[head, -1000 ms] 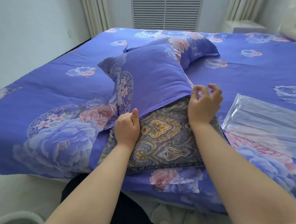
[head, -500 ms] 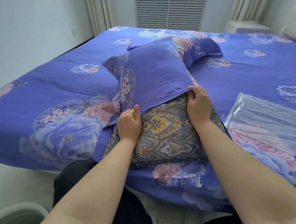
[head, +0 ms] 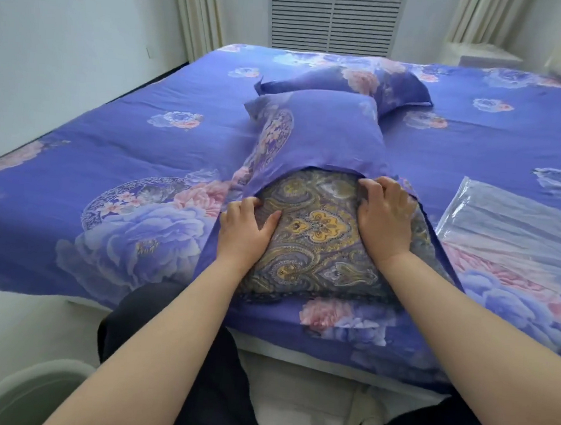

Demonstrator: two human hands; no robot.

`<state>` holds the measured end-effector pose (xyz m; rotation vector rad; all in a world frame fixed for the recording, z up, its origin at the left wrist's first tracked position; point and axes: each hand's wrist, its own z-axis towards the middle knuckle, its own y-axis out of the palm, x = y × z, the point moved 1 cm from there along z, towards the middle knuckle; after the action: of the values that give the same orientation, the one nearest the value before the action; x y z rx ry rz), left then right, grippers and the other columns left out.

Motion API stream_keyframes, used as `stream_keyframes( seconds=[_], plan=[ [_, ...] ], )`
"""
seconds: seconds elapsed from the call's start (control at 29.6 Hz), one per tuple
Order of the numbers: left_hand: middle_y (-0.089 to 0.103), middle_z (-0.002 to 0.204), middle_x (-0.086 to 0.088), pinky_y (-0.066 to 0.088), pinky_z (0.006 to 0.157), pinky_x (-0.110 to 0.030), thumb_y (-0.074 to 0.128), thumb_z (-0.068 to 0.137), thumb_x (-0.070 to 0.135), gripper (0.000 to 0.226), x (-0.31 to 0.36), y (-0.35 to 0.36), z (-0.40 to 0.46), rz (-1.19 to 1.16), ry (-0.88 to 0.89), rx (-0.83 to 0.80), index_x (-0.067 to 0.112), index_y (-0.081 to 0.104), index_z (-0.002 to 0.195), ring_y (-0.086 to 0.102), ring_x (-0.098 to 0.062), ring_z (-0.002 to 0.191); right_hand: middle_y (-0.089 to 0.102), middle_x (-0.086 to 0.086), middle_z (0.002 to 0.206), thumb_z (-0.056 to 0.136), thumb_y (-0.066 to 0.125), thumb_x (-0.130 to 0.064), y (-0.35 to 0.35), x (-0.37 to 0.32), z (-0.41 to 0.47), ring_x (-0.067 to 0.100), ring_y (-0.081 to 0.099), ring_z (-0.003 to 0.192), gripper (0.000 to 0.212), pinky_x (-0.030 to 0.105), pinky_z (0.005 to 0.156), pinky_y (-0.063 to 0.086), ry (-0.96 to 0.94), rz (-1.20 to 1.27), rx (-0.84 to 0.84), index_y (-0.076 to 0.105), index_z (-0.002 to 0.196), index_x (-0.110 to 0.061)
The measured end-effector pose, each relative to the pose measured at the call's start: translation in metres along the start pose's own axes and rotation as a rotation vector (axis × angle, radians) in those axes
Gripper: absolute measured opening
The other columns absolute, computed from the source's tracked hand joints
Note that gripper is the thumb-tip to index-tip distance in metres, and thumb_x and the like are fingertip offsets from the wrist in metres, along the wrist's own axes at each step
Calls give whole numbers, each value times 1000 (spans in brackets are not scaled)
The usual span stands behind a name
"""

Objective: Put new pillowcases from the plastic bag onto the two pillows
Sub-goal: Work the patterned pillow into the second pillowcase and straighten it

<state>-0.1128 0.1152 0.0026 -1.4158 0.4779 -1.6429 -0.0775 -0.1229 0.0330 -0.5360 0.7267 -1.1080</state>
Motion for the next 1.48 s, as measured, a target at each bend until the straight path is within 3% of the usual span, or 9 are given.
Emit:
stream_keyframes(
  seconds=[0.27,0.51,0.61,0.78,0.88,0.94,1.11,1.35,1.48],
  plan=[
    [58,126,-11,43,97,-33,50,81,68,79,-24,-26,-31,-462,-492,-345,7,47,131,56,-27,113,55,11,126,88,57,-41,-24,-80,-59,36,47,120,44,54,104,34,-595,97,-89,53,130,-27],
    [72,97,-16,57,72,-36,57,92,23,27,-10,-40,-48,-1207,-709,-555,3,66,108,71,-26,83,21,22,153,55,71,-72,-6,-88,-94,51,24,136,120,67,105,20,-568,-242,-388,14,149,-23],
    [71,91,-14,57,74,-33,59,91,11,26,7,-42,-38,-1061,-526,-363,-5,64,110,69,-23,77,38,23,145,54,81,-54,0,-87,-85,45,37,132,116,62,107,24,-478,-234,-340,25,147,-11],
    [68,98,-9,46,87,-35,39,99,39,38,11,-45,-16,-451,-170,-272,10,63,91,60,-21,93,73,4,91,53,69,-8,-6,-72,-46,23,67,95,46,59,112,13,-422,-34,-160,71,99,-13],
    [64,116,-16,41,100,-36,38,101,23,32,-13,-31,-13,-385,-172,-337,4,62,107,54,-16,102,71,4,80,66,62,-10,-12,-61,-9,25,66,86,32,48,116,6,-275,115,-344,70,95,-22],
    [55,133,-15,35,104,-31,38,101,17,34,-30,-12,-20,-120,-106,-523,8,52,131,52,-21,117,72,7,84,70,60,-11,-17,-52,16,29,66,89,28,42,105,35,-181,264,-444,69,94,-25],
    [59,123,-8,39,75,-33,34,99,38,55,-21,24,-29,648,227,-381,26,17,150,54,-31,109,72,5,88,78,70,-33,-13,-34,69,27,65,89,18,39,79,51,-125,405,-509,70,93,-22],
    [44,138,-16,23,108,-37,30,98,19,38,-7,40,1,875,443,-281,11,61,119,36,-32,129,70,0,91,74,76,-38,4,-23,122,19,63,90,24,35,84,49,-120,433,-610,70,91,-21],
    [30,150,-15,39,97,-37,35,100,27,36,-7,46,25,727,454,-379,8,53,124,42,-29,125,69,1,91,75,77,-35,12,-14,147,19,62,91,27,27,78,44,-102,430,-636,70,94,-18]
  ],
)
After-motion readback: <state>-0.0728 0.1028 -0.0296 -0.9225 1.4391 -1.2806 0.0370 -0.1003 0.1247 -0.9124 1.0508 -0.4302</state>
